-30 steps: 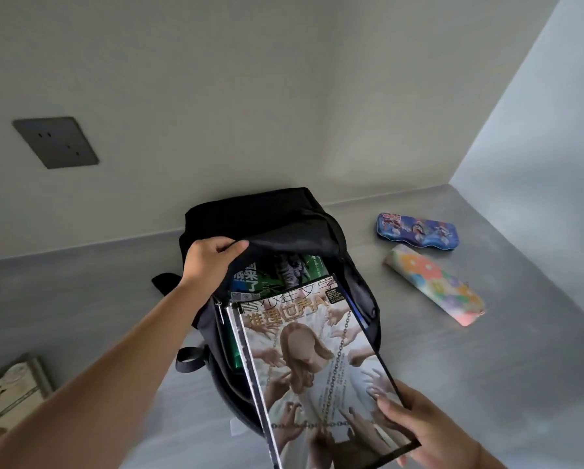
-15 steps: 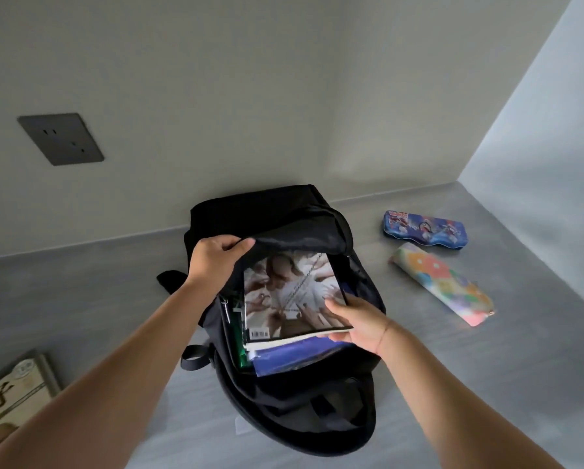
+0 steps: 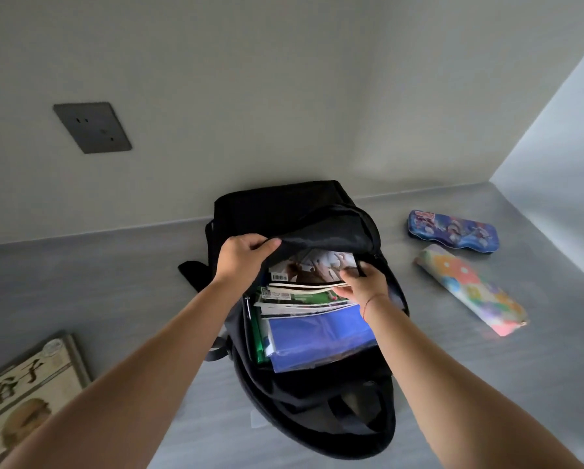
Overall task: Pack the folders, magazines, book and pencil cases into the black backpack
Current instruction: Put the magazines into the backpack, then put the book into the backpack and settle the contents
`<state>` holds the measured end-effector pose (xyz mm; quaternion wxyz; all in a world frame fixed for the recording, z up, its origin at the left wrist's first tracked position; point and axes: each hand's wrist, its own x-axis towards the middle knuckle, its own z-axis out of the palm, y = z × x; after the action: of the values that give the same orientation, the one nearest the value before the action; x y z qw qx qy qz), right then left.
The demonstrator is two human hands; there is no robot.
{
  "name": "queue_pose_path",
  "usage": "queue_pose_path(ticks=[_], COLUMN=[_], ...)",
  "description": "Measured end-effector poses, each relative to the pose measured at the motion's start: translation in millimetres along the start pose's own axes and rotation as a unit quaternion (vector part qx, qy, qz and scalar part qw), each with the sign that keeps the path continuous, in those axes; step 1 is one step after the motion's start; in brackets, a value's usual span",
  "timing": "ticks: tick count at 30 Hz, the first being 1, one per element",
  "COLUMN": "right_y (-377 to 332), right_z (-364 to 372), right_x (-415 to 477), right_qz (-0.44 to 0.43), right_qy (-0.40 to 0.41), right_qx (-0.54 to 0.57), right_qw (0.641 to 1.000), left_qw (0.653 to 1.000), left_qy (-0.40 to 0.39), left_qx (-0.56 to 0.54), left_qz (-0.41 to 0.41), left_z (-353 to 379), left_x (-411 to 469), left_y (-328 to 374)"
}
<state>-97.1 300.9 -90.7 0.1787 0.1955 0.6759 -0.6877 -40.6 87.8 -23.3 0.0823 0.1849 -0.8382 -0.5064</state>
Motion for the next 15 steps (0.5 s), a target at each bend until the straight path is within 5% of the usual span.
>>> queue_pose_path(ticks=[5, 8, 11, 15], right_y=[0.0, 6.2, 8.2, 24.0], right_z=[-6.0, -14.0, 2.7, 81.4], right_x=[-18.3, -55.3, -97.3, -135.4], right_qz=[-0.124, -0.139, -0.113, -0.109], right_qy=[0.085, 0.091, -0.054, -0.247], right_qx=[-0.308, -0.264, -0.145, -0.132], right_qw=[0.939, 0.95, 0.981, 0.954], left_qw=[1.0, 0.999, 0.997, 0.991], left_qy=[-0.006, 0.001, 0.053, 0.128], left_qx=[0.007, -0.027, -0.05, 0.002], left_qz=[0.005, 0.022, 0.028, -0.035], left_z=[-0.6, -10.9, -34.1, -86.4], left_x=[-7.3, -20.4, -40.5, -75.0], left_y=[-7.0, -11.4, -31.0, -87.6])
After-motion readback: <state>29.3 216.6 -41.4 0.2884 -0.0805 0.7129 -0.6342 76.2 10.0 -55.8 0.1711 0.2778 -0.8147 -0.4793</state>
